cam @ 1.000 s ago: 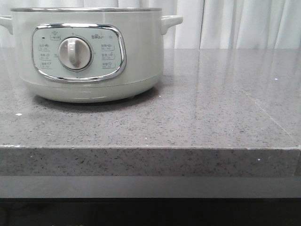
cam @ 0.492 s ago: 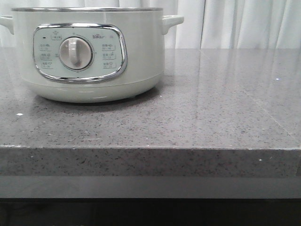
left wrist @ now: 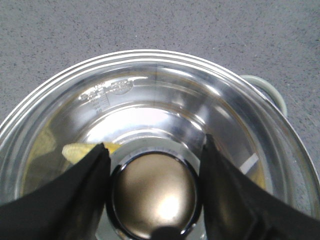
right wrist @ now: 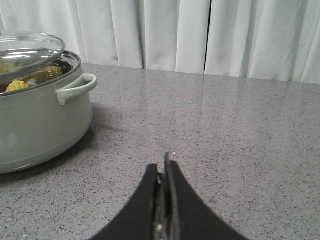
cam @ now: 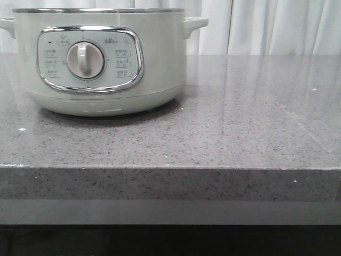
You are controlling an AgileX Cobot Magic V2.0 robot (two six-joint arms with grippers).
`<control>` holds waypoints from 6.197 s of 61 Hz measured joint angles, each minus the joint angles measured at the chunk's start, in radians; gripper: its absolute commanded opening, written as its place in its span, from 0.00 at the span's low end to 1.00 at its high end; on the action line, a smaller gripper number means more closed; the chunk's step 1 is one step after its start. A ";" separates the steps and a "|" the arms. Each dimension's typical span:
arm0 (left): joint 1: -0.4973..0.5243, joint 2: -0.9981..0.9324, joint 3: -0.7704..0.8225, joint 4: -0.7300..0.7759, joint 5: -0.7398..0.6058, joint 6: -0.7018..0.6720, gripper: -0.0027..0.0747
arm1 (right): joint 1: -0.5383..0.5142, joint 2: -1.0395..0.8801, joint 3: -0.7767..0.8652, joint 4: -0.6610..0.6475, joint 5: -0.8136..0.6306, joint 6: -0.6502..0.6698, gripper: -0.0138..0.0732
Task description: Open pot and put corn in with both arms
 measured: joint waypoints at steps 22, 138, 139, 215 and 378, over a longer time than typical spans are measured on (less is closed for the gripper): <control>0.000 0.046 -0.024 0.010 -0.006 0.000 0.37 | 0.000 0.000 0.001 0.000 0.000 0.000 0.08; 0.019 -0.505 0.437 -0.028 -0.183 0.020 0.01 | 0.000 0.000 0.002 0.000 0.000 0.000 0.08; 0.019 -0.528 0.455 -0.028 -0.193 0.020 0.01 | 0.000 0.000 0.002 0.000 0.000 0.000 0.08; 0.021 -1.634 1.440 -0.040 -0.575 0.026 0.01 | 0.000 0.000 0.002 0.000 0.000 0.000 0.08; 0.411 -1.669 1.859 0.094 -0.788 -0.136 0.01 | -0.112 -0.132 0.299 -0.203 -0.160 0.183 0.08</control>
